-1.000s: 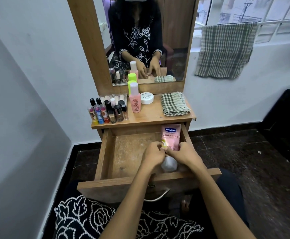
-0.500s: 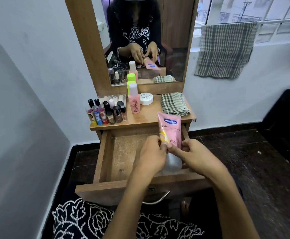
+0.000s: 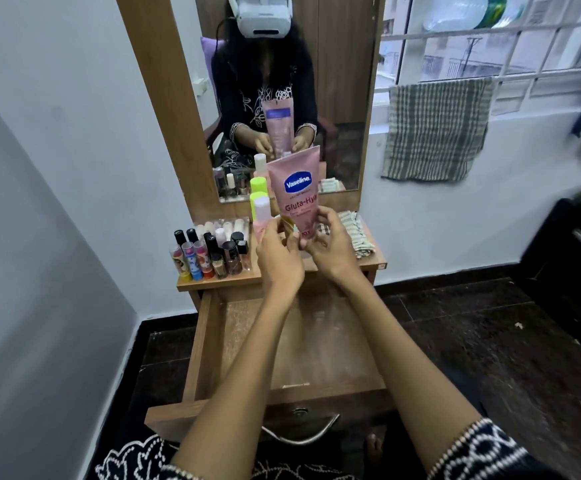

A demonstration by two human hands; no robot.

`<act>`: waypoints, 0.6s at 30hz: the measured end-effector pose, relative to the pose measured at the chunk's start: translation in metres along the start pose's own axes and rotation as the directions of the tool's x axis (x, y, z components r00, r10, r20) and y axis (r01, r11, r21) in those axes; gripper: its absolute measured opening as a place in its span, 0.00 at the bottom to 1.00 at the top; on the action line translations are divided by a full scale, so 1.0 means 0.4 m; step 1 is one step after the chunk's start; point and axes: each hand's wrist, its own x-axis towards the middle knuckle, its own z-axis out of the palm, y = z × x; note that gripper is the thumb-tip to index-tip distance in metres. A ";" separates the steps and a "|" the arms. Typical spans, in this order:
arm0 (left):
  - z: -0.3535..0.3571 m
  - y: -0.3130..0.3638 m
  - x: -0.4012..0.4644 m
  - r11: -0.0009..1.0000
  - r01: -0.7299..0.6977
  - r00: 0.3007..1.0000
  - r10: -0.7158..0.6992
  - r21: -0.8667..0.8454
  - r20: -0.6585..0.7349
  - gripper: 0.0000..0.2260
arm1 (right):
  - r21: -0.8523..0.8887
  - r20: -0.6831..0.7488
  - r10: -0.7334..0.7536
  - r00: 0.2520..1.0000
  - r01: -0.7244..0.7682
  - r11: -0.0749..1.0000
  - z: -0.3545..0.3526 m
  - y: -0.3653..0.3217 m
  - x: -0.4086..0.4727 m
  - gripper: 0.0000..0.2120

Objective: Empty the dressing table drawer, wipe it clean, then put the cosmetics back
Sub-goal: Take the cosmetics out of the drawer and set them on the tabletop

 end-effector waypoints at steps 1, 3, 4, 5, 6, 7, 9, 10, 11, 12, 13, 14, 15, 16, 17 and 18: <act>0.008 -0.007 0.009 1.000 0.004 1.000 -0.004 -0.001 -0.018 0.13 | -0.011 -0.010 -0.014 1.000 0.014 1.000 0.006 0.011 0.012 0.27; 0.020 -0.018 0.022 1.000 0.009 0.999 -0.009 0.007 -0.043 0.13 | -0.016 -0.035 -0.025 0.999 0.025 1.000 0.016 0.033 0.032 0.27; 0.025 -0.024 0.027 1.000 0.006 0.998 -0.005 0.018 -0.055 0.13 | -0.018 -0.041 -0.027 0.999 0.026 0.999 0.020 0.042 0.038 0.26; 0.030 -0.030 0.030 1.000 0.003 0.998 -0.001 0.030 -0.069 0.13 | -0.021 -0.041 -0.030 0.999 0.029 0.999 0.025 0.050 0.044 0.26; 0.033 -0.036 0.032 0.999 0.001 0.997 0.002 0.043 -0.082 0.12 | -0.023 -0.037 -0.033 0.999 0.032 0.999 0.029 0.059 0.048 0.26; 0.036 -0.041 0.034 0.998 0.002 0.996 0.003 0.058 -0.092 0.13 | -0.019 -0.033 -0.033 0.999 0.033 0.999 0.034 0.066 0.051 0.25; 0.040 -0.051 0.036 0.996 0.006 0.994 0.004 0.093 -0.106 0.13 | -0.017 -0.025 -0.027 0.999 0.026 1.000 0.043 0.079 0.053 0.25; 0.041 -0.056 0.035 0.995 0.006 0.994 0.006 0.104 -0.113 0.14 | -0.026 -0.025 -0.023 0.999 0.022 0.999 0.046 0.084 0.053 0.25; 0.043 -0.061 0.033 0.994 0.004 0.992 0.010 0.108 -0.123 0.13 | -0.034 -0.023 -0.020 1.000 0.020 0.999 0.048 0.089 0.053 0.25; 0.044 -0.064 0.031 0.994 0.001 0.991 0.014 0.110 -0.134 0.13 | -0.029 -0.021 -0.017 1.000 0.016 0.999 0.050 0.093 0.053 0.25; 0.045 -0.067 0.028 0.993 0.000 0.990 0.017 0.114 -0.143 0.12 | -0.014 -0.020 -0.012 1.000 0.011 1.000 0.051 0.096 0.053 0.24; 0.047 -0.069 0.027 0.992 0.002 0.989 0.016 0.123 -0.150 0.11 | 0.001 -0.022 -0.007 1.000 0.007 1.000 0.052 0.100 0.053 0.24; 0.048 -0.070 0.027 0.991 0.009 0.988 0.012 0.134 -0.156 0.11 | 0.008 -0.026 -0.002 1.000 0.002 1.000 0.053 0.101 0.054 0.24; 0.050 -0.071 0.028 0.989 0.018 0.987 0.007 0.148 -0.164 0.11 | 0.005 -0.029 0.002 1.000 -0.002 1.000 0.054 0.101 0.055 0.24; 0.052 -0.072 0.029 0.986 0.026 0.985 0.002 0.162 -0.170 0.11 | 0.000 -0.030 0.006 1.000 -0.006 1.000 0.056 0.100 0.055 0.24; 0.054 -0.072 0.029 0.984 0.033 0.985 -0.002 0.176 -0.175 0.12 | -0.004 -0.031 0.009 0.999 -0.009 1.000 0.056 0.102 0.054 0.25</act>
